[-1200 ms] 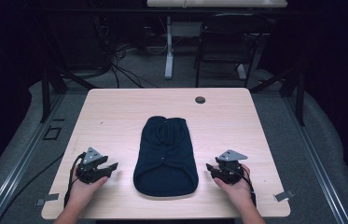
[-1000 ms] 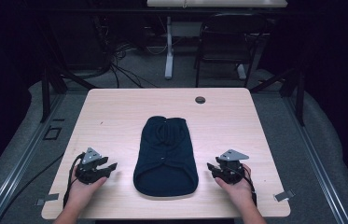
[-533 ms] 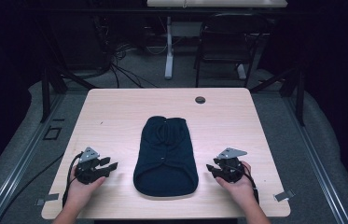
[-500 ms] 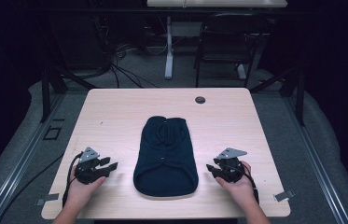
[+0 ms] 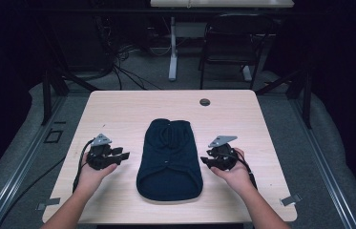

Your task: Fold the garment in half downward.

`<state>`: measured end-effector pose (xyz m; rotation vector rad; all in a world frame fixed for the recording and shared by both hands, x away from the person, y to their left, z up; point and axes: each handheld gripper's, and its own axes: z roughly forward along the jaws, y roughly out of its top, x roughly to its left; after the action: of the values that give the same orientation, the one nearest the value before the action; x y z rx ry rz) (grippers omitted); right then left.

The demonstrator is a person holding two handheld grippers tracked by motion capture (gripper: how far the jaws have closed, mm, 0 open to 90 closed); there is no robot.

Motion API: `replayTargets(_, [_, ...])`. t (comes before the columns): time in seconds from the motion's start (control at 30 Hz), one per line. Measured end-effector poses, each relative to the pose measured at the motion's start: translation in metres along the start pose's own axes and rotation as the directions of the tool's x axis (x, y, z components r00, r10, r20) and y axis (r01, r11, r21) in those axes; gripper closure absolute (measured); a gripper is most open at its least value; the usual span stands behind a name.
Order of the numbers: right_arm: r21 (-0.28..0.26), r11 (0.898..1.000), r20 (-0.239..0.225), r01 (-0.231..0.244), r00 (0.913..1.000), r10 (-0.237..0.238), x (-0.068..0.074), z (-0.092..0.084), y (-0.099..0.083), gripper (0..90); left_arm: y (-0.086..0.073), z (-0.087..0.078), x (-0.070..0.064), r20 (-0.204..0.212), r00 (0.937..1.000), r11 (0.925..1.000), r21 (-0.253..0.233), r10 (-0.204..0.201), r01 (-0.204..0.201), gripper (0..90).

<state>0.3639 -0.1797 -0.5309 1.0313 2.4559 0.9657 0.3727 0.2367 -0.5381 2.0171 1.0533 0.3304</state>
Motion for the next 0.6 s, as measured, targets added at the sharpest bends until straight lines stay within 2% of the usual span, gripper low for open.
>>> replayTargets(0.03, [0.000, 1.000, 0.000, 0.000, 1.0000, 0.000, 0.000, 0.000, 0.000, 60.1, 0.005, 0.002, -0.001, 0.003, 0.9999, 0.9999, 0.001, 0.014, -0.014, 58.4])
replayTargets(0.13, [-0.013, 1.000, -0.022, 0.007, 0.9997, -0.007, -0.001, 0.001, 0.015, 60.2, 0.018, 0.008, -0.003, 0.012, 0.9987, 0.9987, 0.008, 0.050, -0.050, 60.7])
replayTargets(0.23, [-0.017, 1.000, -0.047, 0.006, 0.9989, -0.007, -0.005, 0.005, 0.032, 60.6, 0.030, 0.018, -0.006, 0.018, 0.9975, 0.9975, 0.016, 0.068, -0.068, 62.4])
replayTargets(0.3, [-0.014, 1.000, -0.046, 0.010, 0.9989, -0.011, -0.006, 0.007, 0.037, 61.2, 0.037, 0.025, -0.008, 0.017, 0.9971, 0.9970, 0.022, 0.074, -0.074, 62.4])
replayTargets(0.4, [-0.007, 1.000, -0.042, 0.026, 0.9988, -0.026, -0.010, 0.016, 0.048, 64.7, 0.047, 0.037, -0.009, 0.035, 0.9967, 0.9971, 0.018, 0.074, -0.075, 62.6])
replayTargets(0.47, [0.003, 1.000, -0.042, 0.031, 0.9986, -0.031, -0.013, 0.024, 0.055, 66.7, 0.052, 0.046, -0.010, 0.038, 0.9944, 0.9950, 0.012, 0.098, -0.099, 64.0])
replayTargets(0.6, [0.038, 0.998, -0.043, 0.056, 0.9976, -0.054, -0.017, 0.041, 0.065, 67.7, 0.062, 0.062, -0.009, 0.034, 0.9909, 0.9907, 0.035, 0.130, -0.131, 65.2])
